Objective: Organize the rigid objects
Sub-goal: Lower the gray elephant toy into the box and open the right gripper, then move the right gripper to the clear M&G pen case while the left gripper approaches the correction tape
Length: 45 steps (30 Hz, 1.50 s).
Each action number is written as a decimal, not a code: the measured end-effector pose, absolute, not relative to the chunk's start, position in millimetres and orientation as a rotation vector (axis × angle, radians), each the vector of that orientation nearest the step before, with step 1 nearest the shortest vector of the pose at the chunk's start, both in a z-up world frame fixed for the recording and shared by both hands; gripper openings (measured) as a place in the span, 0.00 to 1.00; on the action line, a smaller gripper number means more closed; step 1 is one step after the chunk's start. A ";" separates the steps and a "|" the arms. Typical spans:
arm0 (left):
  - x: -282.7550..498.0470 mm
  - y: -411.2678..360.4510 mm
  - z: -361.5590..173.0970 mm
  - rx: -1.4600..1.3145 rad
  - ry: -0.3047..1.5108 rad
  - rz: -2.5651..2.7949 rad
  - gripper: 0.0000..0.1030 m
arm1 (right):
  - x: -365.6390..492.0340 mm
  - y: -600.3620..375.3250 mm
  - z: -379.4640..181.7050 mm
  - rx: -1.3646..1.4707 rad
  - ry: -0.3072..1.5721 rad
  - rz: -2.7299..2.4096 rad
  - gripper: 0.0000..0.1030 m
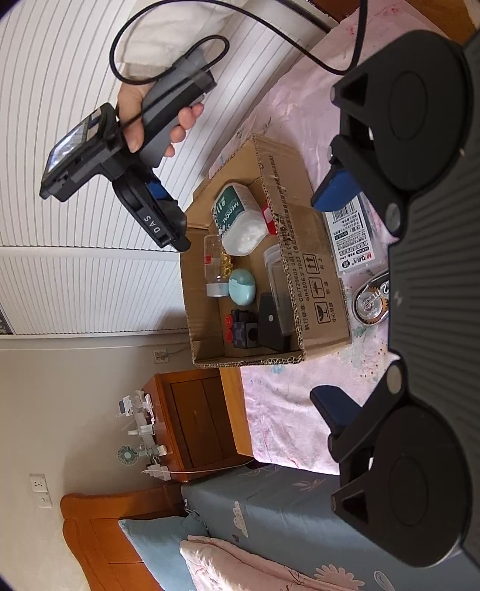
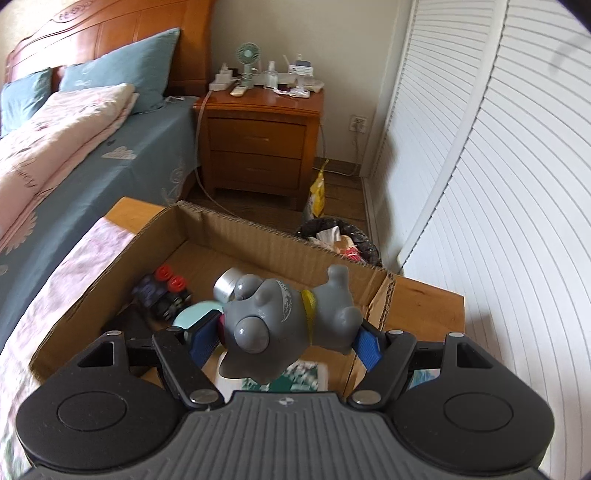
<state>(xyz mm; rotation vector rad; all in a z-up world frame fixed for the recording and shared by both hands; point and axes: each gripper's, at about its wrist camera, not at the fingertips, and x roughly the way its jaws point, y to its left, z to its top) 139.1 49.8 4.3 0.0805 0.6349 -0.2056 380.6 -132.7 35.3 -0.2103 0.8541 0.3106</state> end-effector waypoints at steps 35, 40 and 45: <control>142.2 72.9 -27.0 0.054 0.725 -0.089 0.99 | 244.7 -156.9 15.2 -0.051 0.887 0.231 1.00; 134.2 83.2 -28.5 0.048 0.716 -0.063 0.99 | 225.3 -134.8 -9.9 -0.036 0.951 0.248 1.00; 123.4 97.8 -27.8 0.053 0.704 -0.048 0.99 | 218.1 -103.2 -36.0 -0.008 1.008 0.259 1.00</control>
